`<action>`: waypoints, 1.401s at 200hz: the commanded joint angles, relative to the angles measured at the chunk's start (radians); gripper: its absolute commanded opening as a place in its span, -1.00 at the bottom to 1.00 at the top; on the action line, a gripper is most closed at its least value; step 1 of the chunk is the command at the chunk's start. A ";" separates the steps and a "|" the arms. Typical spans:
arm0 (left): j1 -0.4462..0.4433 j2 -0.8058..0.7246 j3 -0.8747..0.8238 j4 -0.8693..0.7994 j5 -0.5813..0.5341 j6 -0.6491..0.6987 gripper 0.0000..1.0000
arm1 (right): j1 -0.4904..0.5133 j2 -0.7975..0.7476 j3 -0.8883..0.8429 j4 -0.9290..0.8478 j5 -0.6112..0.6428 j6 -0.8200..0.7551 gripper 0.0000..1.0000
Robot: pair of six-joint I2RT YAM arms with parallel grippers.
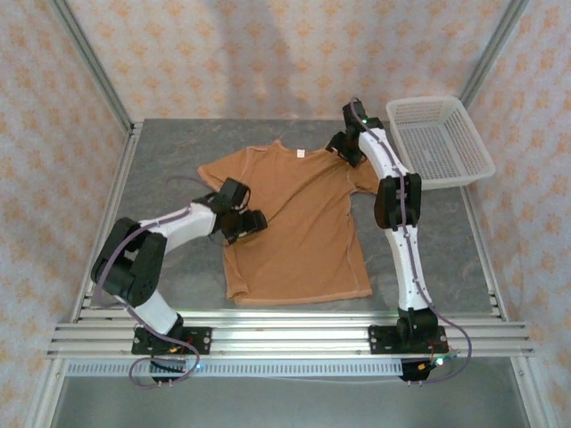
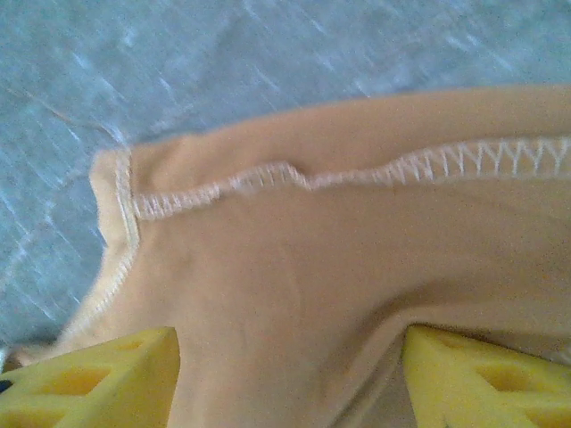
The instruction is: Fold the inside-out t-shirt
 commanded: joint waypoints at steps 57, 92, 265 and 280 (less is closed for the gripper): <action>0.174 0.705 1.051 -0.442 -0.029 0.156 0.33 | 0.023 -0.094 -0.057 0.000 -0.071 -0.017 0.34; 0.220 0.839 1.184 -0.465 -0.006 0.143 0.31 | 0.009 -0.041 -0.050 0.025 -0.083 -0.006 0.34; 0.219 0.020 0.360 -0.286 -0.050 0.086 0.28 | 0.073 -0.635 -0.642 0.056 0.001 -0.050 0.34; 0.140 -0.094 0.182 -0.256 -0.066 0.074 0.27 | 0.121 -0.790 -0.871 0.083 0.075 -0.056 0.33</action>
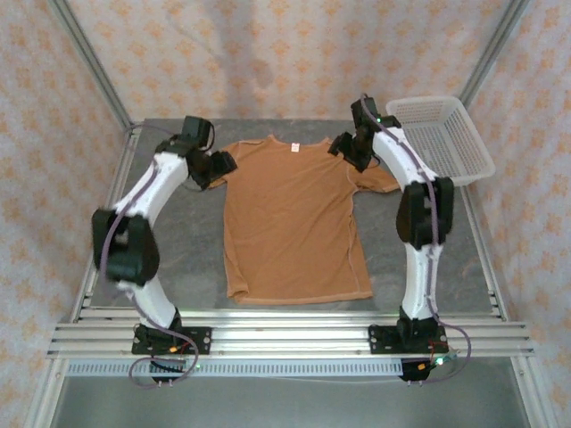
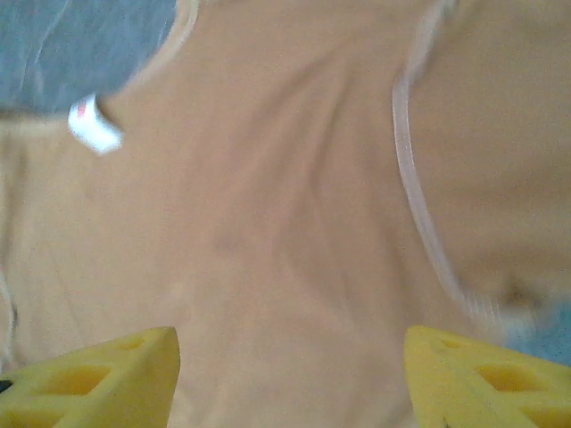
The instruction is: Fold the inside-out t-shirt
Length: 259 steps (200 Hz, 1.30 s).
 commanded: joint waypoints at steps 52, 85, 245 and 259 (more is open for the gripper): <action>-0.295 -0.338 -0.599 0.073 -0.127 -0.065 0.23 | 0.204 -0.617 -0.901 0.138 0.227 0.072 0.25; -0.294 -0.320 -0.701 0.149 -0.140 -0.080 0.20 | 0.220 -0.726 -1.115 0.230 0.224 0.135 0.23; -0.049 0.268 -0.206 0.168 -0.155 0.023 0.04 | 0.015 -0.013 -0.355 0.086 0.338 -0.115 -0.85; -0.054 0.201 -0.218 0.149 -0.154 0.023 0.05 | 0.022 -0.075 -0.376 0.055 0.330 -0.109 -0.79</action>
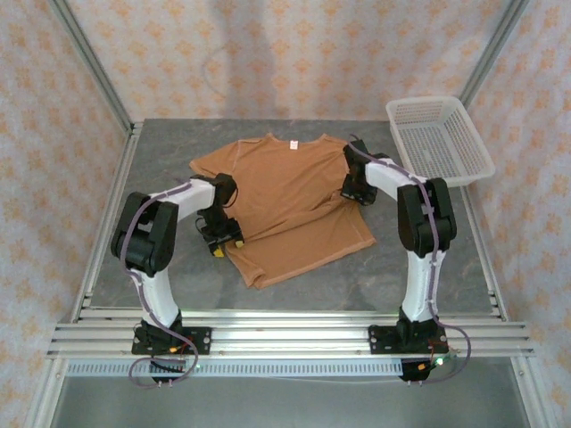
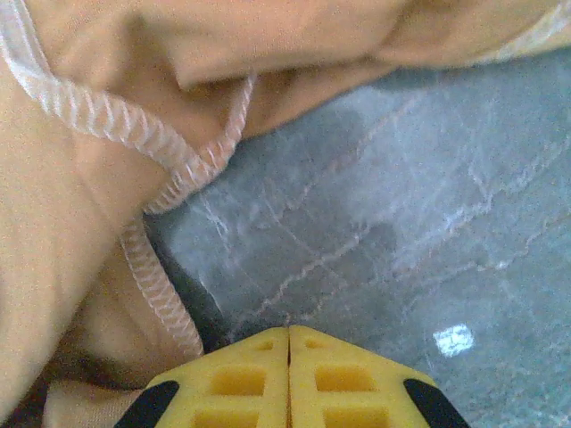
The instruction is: Fold the inside-out t-shirt
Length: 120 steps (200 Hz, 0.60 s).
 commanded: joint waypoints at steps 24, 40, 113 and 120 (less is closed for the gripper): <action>0.004 -0.167 -0.042 0.350 -0.239 0.047 0.08 | 0.062 -0.259 -0.172 -0.127 0.012 0.030 -0.61; -0.036 -0.267 -0.097 0.335 -0.252 0.033 0.08 | 0.138 -0.390 -0.322 -0.095 0.022 0.110 -0.42; -0.179 -0.457 -0.275 0.292 -0.262 -0.028 0.09 | 0.437 -0.545 -0.630 0.099 -0.036 0.566 -0.22; -0.196 -0.464 -0.288 0.298 -0.261 -0.037 0.09 | 0.437 -0.534 -0.633 0.081 -0.025 0.597 -0.22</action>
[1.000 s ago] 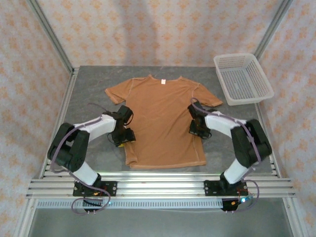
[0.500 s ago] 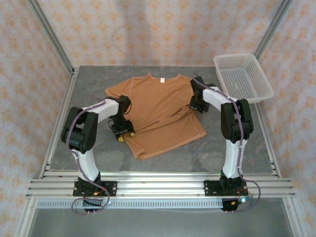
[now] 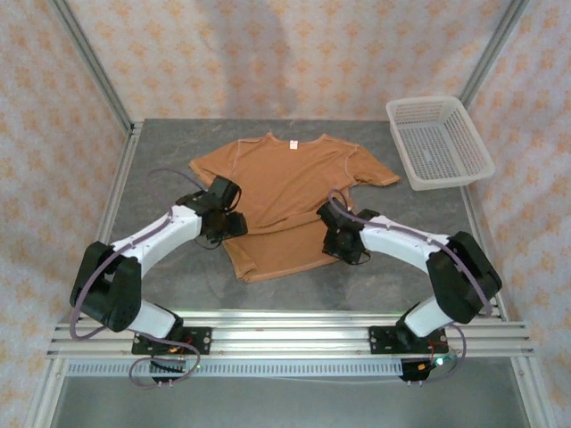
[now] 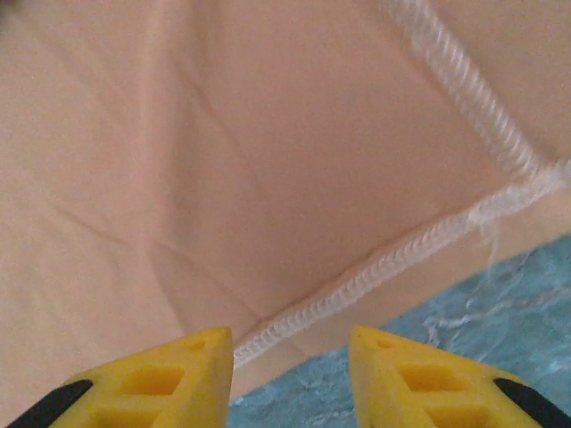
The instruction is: Fold the inside-out t-shirt
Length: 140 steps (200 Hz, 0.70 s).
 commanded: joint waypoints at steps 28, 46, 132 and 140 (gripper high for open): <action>-0.075 -0.032 -0.055 -0.001 -0.056 -0.049 0.09 | 0.017 0.058 -0.012 -0.010 0.045 0.233 -0.22; -0.082 -0.024 -0.047 -0.002 -0.059 -0.049 0.09 | 0.017 0.075 -0.022 0.009 0.047 0.241 -0.23; -0.092 -0.025 -0.019 -0.024 -0.074 -0.048 0.08 | 0.018 0.072 -0.044 0.018 0.080 0.267 -0.45; -0.095 -0.028 -0.018 -0.027 -0.076 -0.047 0.07 | 0.018 0.071 -0.038 0.015 0.086 0.261 -0.64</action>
